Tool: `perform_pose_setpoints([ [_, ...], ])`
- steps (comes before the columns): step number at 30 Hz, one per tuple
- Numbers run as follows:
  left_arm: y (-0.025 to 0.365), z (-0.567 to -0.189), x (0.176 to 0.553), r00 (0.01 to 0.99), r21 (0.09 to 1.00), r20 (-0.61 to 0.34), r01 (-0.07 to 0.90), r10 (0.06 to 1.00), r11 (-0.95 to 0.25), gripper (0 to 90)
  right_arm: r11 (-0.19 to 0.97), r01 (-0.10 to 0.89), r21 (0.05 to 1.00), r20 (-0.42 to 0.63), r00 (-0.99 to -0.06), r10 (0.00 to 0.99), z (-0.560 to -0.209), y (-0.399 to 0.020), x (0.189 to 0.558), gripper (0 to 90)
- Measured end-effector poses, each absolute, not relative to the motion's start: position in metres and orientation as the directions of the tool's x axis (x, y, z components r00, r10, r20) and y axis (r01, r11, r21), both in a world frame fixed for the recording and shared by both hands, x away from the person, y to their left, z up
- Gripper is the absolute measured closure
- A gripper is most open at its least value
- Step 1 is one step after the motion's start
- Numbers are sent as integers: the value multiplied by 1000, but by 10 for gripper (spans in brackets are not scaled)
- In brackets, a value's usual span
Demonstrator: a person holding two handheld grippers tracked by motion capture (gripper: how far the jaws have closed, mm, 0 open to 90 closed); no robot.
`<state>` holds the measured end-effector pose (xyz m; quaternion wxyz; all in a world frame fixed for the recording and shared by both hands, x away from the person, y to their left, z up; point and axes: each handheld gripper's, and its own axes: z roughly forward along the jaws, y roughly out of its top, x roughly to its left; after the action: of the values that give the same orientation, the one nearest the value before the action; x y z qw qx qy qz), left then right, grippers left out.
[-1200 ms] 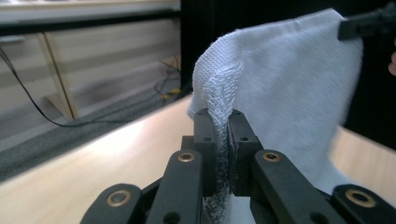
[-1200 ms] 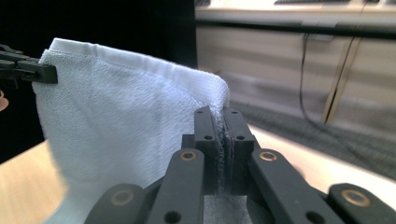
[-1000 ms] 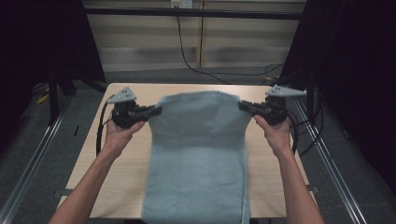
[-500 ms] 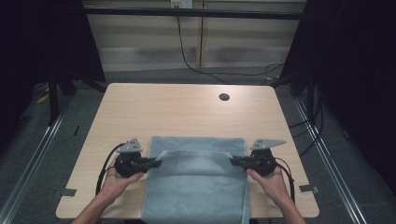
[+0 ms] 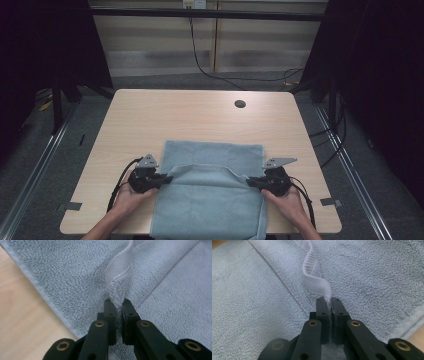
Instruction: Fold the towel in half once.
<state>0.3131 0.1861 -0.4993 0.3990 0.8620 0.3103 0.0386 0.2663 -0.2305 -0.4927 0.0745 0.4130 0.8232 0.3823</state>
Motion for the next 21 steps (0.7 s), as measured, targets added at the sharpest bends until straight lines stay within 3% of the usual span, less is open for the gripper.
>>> perform_pose_setpoints([
  [21, 184, -502, 410, 672, 714, -147, 580, 725, -393, 846, 346, 630, 696, 143, -592, 793, -495, -209, 357, 869],
])
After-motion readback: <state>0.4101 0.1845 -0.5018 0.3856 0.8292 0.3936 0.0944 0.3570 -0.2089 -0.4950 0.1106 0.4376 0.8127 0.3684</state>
